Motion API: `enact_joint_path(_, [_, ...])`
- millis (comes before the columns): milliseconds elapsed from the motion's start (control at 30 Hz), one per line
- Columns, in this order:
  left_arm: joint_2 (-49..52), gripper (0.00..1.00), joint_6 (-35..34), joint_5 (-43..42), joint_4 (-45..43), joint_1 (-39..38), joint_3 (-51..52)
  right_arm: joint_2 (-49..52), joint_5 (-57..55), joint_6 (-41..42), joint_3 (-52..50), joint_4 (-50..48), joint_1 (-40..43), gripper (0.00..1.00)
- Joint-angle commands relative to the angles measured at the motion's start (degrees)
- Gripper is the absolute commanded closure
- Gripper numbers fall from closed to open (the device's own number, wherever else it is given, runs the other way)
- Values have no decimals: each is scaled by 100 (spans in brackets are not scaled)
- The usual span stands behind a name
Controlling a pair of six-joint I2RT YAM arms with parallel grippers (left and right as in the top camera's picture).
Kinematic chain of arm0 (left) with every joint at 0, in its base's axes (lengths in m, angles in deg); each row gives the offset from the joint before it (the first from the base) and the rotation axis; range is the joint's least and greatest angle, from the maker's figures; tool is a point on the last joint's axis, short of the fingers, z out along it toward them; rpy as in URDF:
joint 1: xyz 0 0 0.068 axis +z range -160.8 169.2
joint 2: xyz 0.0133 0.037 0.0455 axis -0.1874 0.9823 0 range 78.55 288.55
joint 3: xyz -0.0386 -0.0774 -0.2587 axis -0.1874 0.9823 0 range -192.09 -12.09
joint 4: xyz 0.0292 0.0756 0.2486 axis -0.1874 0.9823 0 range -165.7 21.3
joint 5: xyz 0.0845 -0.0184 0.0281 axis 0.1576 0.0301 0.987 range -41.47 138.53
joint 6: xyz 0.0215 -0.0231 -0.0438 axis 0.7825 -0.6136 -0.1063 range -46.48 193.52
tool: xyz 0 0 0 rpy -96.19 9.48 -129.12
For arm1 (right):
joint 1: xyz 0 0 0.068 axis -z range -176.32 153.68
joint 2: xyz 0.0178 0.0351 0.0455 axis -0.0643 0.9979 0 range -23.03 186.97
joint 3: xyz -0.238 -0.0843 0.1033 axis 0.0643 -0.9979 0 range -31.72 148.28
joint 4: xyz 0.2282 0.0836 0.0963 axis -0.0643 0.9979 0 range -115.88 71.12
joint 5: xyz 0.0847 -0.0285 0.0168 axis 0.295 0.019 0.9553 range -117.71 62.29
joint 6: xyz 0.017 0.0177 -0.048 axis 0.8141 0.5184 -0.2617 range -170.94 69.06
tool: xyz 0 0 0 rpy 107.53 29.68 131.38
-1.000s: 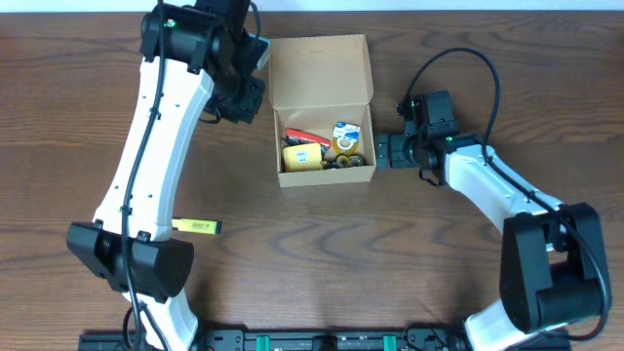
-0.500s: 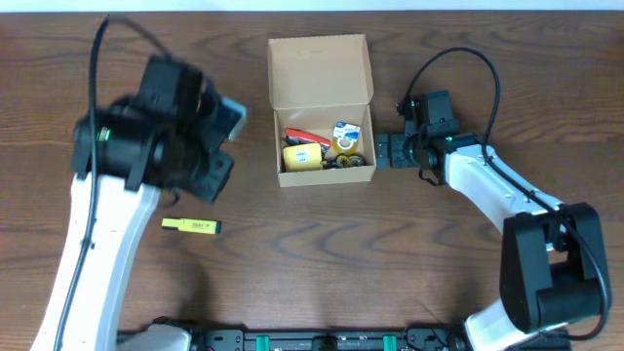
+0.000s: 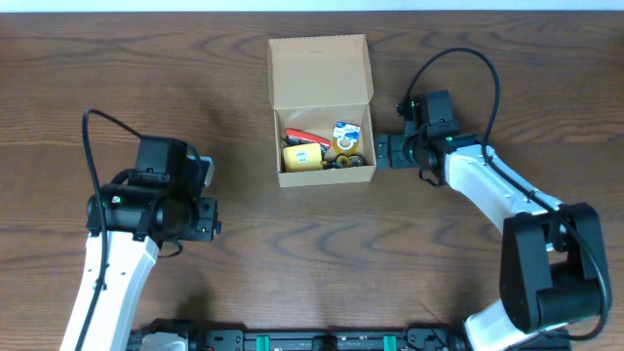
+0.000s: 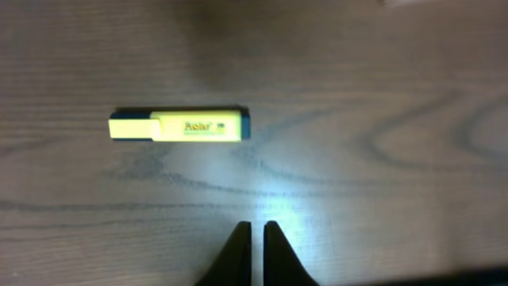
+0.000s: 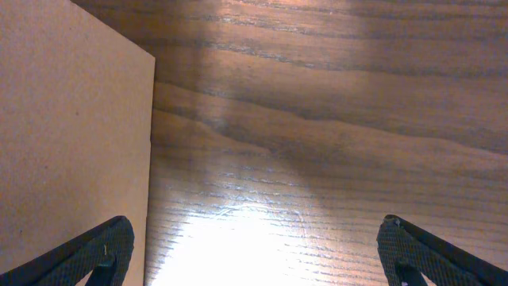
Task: Pack container
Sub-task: 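Withdraw the left gripper toward the yellow highlighter, then lower the left gripper and grasp the yellow highlighter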
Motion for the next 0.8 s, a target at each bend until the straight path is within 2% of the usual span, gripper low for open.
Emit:
enact_joint_path(0, [157,91,-1088,446,-140,50,173,52,-7,-83,-11,7,15,1])
enact_joint_path(133, [520,92,-2559,870,-197,149,243,52,-4,-83,-11,7,15,1])
enact_joint_path(333, [1235,94,-4424,957,-337,275,260,52,-7,-83,-11,7,15,1])
enact_joint_path(467, [1681,94,-5351,962,-649,278,260,52,-7,-83,-11,7,15,1])
enact_joint_path(600, [1996,93,-5928,966,-1137,278,262,52,-7,-83,-11,7,15,1])
enact_joint_path(667, [2166,79,-6448,979,-1294,278,262,52,-7,-83,-11,7,15,1])
enact_joint_path(767, [2411,83,-7254,1056,-1311,275,264,52,-4,-83,-11,7,15,1])
